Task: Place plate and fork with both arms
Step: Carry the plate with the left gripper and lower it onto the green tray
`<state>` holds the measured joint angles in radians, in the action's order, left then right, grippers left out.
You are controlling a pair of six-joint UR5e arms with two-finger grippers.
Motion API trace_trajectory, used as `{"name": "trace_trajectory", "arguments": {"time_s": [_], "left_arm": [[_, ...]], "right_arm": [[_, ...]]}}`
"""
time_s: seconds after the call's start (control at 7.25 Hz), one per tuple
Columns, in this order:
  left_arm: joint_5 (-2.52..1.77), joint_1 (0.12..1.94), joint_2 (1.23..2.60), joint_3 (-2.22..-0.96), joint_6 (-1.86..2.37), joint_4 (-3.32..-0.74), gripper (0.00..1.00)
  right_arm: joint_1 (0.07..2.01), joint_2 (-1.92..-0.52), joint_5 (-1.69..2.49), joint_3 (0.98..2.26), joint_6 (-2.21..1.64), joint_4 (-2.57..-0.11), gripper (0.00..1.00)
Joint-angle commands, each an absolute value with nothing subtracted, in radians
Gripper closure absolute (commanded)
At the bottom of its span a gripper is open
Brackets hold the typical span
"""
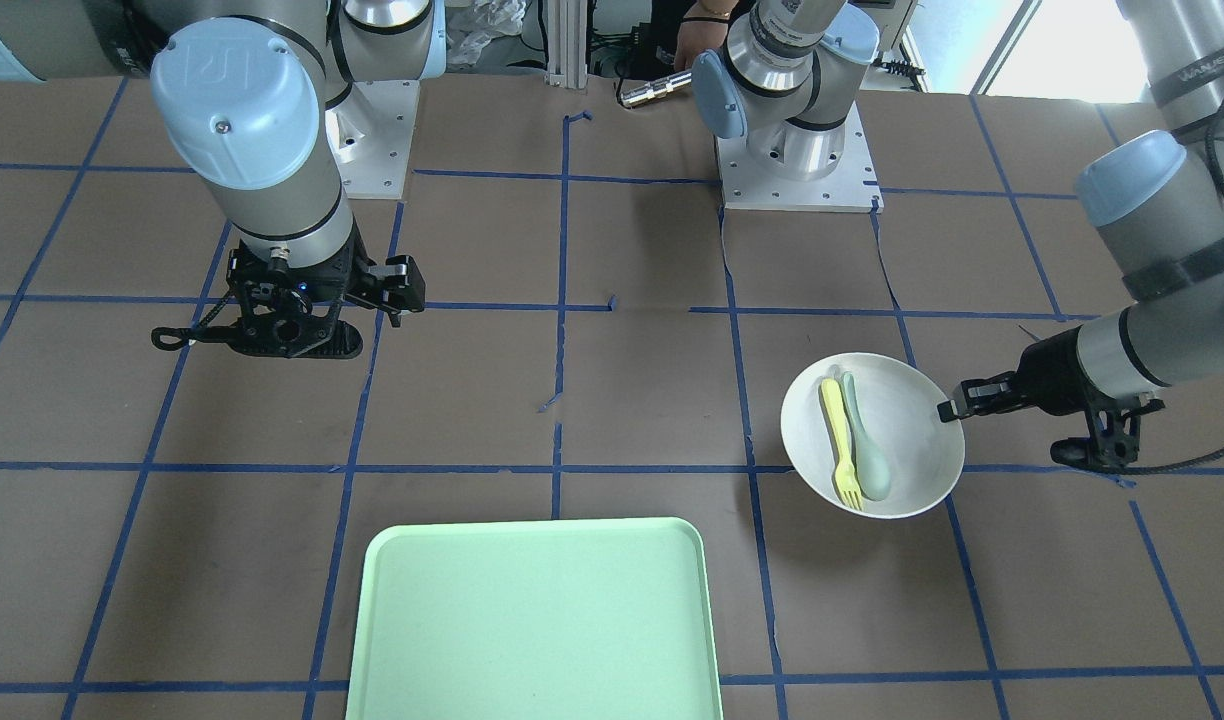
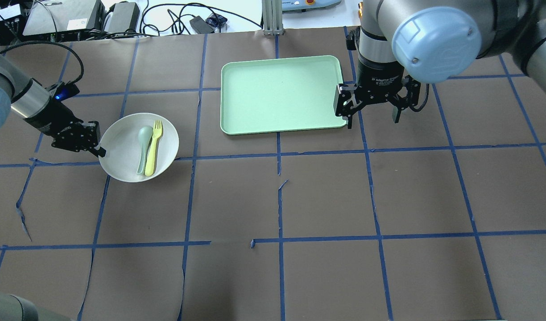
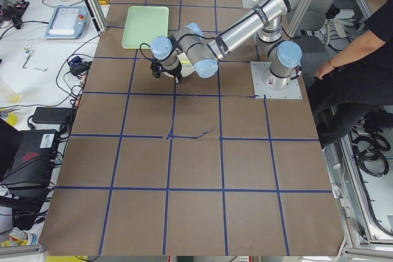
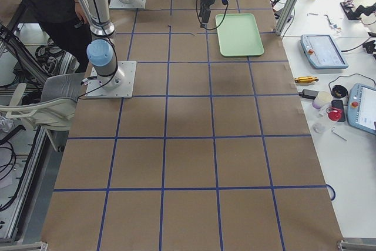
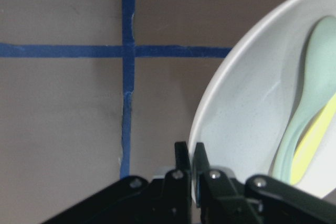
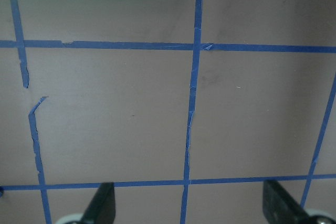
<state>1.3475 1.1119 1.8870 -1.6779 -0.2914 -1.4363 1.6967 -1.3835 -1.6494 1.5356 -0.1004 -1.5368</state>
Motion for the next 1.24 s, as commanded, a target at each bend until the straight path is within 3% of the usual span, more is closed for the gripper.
{"name": "trace_trajectory", "arguments": {"time_s": [0.0,0.41,0.69,1.1], "left_arm": [[1.212,1.269,1.951,-1.532,-0.076,-1.462,1.0],[1.14,1.498,2.188,-1.317,0.088,-1.339,1.0],[1.135,1.572,2.291,-1.308,0.173,-1.191,1.0],[1.138,1.626,2.329,-1.307,0.232,-1.158,1.0]], "right_arm": [[1.697,-1.384,-1.652,1.534,-0.097,-1.536,0.0],[1.692,-1.381,-1.644,1.539,-0.086,-1.537,0.0],[1.692,-1.381,-1.643,1.54,-0.089,-1.537,0.0],[1.692,-1.381,-1.64,1.548,-0.089,-1.537,0.0]]}}
